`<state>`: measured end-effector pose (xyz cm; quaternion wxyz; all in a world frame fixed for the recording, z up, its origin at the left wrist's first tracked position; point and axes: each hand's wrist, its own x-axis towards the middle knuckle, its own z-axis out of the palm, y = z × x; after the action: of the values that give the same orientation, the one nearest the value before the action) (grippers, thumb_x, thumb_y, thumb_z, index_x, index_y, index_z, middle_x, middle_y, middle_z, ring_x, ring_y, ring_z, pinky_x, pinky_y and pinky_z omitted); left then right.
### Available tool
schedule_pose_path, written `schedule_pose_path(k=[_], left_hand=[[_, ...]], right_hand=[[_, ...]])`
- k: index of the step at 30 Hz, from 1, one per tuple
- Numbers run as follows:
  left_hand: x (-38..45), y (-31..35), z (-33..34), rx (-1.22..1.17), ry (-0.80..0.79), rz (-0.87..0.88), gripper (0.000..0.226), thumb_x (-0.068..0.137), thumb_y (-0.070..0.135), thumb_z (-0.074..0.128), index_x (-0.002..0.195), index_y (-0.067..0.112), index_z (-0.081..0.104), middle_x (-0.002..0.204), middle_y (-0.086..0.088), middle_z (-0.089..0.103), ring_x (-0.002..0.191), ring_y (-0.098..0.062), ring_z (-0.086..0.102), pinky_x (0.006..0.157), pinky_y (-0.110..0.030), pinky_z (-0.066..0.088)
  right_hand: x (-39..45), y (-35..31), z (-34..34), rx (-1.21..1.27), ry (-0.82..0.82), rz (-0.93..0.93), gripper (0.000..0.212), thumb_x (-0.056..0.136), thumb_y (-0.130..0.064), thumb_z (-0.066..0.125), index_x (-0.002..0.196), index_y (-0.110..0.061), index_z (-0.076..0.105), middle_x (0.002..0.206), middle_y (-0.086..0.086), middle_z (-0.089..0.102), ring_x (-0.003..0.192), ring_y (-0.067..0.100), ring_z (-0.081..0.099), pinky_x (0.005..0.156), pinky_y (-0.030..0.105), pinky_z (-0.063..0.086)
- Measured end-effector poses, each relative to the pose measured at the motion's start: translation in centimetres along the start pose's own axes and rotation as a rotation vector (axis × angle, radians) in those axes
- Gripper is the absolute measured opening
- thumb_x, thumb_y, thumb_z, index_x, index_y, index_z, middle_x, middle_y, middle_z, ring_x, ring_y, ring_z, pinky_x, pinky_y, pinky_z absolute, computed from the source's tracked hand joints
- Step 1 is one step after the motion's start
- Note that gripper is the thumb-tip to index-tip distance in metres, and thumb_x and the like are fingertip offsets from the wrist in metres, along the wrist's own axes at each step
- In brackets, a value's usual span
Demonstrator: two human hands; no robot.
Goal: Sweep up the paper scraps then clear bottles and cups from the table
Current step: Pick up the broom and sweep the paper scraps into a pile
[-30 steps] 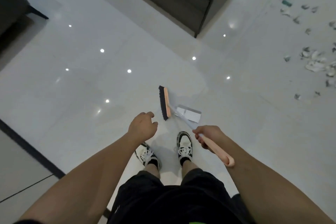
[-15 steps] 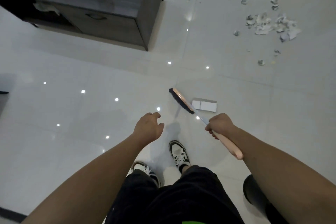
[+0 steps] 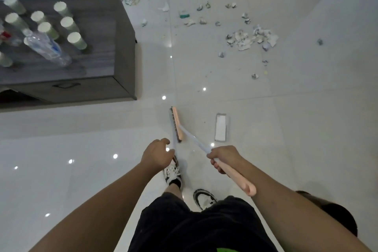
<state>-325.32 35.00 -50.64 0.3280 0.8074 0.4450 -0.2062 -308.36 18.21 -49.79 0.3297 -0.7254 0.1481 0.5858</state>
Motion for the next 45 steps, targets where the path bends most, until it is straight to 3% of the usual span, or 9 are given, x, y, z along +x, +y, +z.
schedule_pose_path(k=[6,15,20,23,27,34,38,41,45], left_hand=[[5.7,1.9,-3.6,0.072,-0.081,0.149,0.046,0.093,0.036,0.054,0.134,0.015,0.053,0.127,-0.009,0.057,0.117,-0.023,0.053,0.093,-0.03,0.041],[11.2,8.3,-3.0,0.133,-0.197,0.293,0.046,0.094,0.038,0.052,0.134,0.015,0.052,0.128,-0.009,0.057,0.118,-0.023,0.052,0.096,-0.03,0.039],[13.7,13.3,-1.4,0.147,-0.241,0.323,0.042,0.094,0.035,0.052,0.131,0.017,0.055,0.127,-0.007,0.059,0.116,-0.022,0.054,0.086,-0.024,0.038],[15.7,17.6,0.5,0.13,-0.25,0.294,0.039,0.095,0.034,0.051,0.128,0.015,0.057,0.127,-0.009,0.059,0.115,-0.025,0.054,0.084,-0.024,0.036],[17.6,23.9,2.8,0.104,-0.166,0.203,0.037,0.093,0.034,0.055,0.125,0.017,0.059,0.124,-0.007,0.062,0.113,-0.024,0.055,0.082,-0.025,0.036],[19.0,34.4,5.0,0.123,-0.172,0.086,0.048,0.092,0.04,0.054,0.134,0.018,0.052,0.133,-0.006,0.055,0.12,-0.023,0.051,0.097,-0.033,0.04],[20.6,38.1,3.5,0.147,-0.109,0.113,0.048,0.093,0.04,0.053,0.135,0.018,0.05,0.131,-0.006,0.054,0.119,-0.022,0.051,0.096,-0.033,0.041],[22.6,38.8,1.2,0.173,-0.059,0.057,0.047,0.094,0.039,0.05,0.137,0.02,0.048,0.132,-0.005,0.052,0.12,-0.023,0.05,0.097,-0.035,0.042],[25.3,37.5,-2.4,0.128,-0.005,-0.024,0.047,0.094,0.038,0.05,0.137,0.019,0.048,0.131,-0.006,0.053,0.12,-0.023,0.05,0.098,-0.035,0.042]], right_hand=[[-0.3,-0.3,-0.8,-0.134,0.112,0.005,0.035,0.075,0.007,0.071,0.109,0.01,0.064,0.058,0.016,0.058,0.039,0.019,0.049,0.042,0.023,0.043],[0.7,-1.0,-6.3,-0.138,0.17,0.094,0.035,0.071,0.007,0.071,0.106,0.009,0.07,0.056,0.016,0.057,0.038,0.021,0.046,0.041,0.023,0.039],[1.7,-1.6,-10.1,-0.135,0.15,0.081,0.037,0.073,0.011,0.071,0.109,0.007,0.071,0.058,0.012,0.06,0.032,0.015,0.049,0.036,0.02,0.039],[3.9,-3.4,-14.9,-0.161,0.131,0.079,0.029,0.071,0.011,0.074,0.1,0.006,0.073,0.05,0.005,0.06,0.032,0.015,0.051,0.037,0.02,0.04],[8.2,-7.8,-23.2,-0.19,0.11,0.092,0.028,0.067,0.011,0.073,0.094,0.008,0.072,0.061,0.018,0.064,0.042,0.024,0.053,0.042,0.025,0.043],[12.3,-16.8,-32.8,-0.416,0.002,-0.023,0.007,0.07,0.009,0.071,0.068,0.006,0.066,0.053,0.016,0.058,0.034,0.021,0.049,0.043,0.026,0.043],[13.1,-20.6,-34.6,-0.439,0.007,-0.103,0.031,0.076,0.008,0.066,0.106,0.012,0.067,0.07,0.019,0.062,0.034,0.021,0.052,0.038,0.021,0.043],[12.8,-23.9,-34.2,-0.337,0.013,-0.129,0.027,0.073,0.011,0.06,0.098,0.004,0.069,0.067,0.017,0.055,0.033,0.02,0.048,0.047,0.029,0.044],[12.9,-28.7,-31.1,-0.237,-0.08,-0.09,0.033,0.075,0.008,0.067,0.108,0.004,0.062,0.059,0.015,0.053,0.035,0.018,0.043,0.04,0.019,0.037]])
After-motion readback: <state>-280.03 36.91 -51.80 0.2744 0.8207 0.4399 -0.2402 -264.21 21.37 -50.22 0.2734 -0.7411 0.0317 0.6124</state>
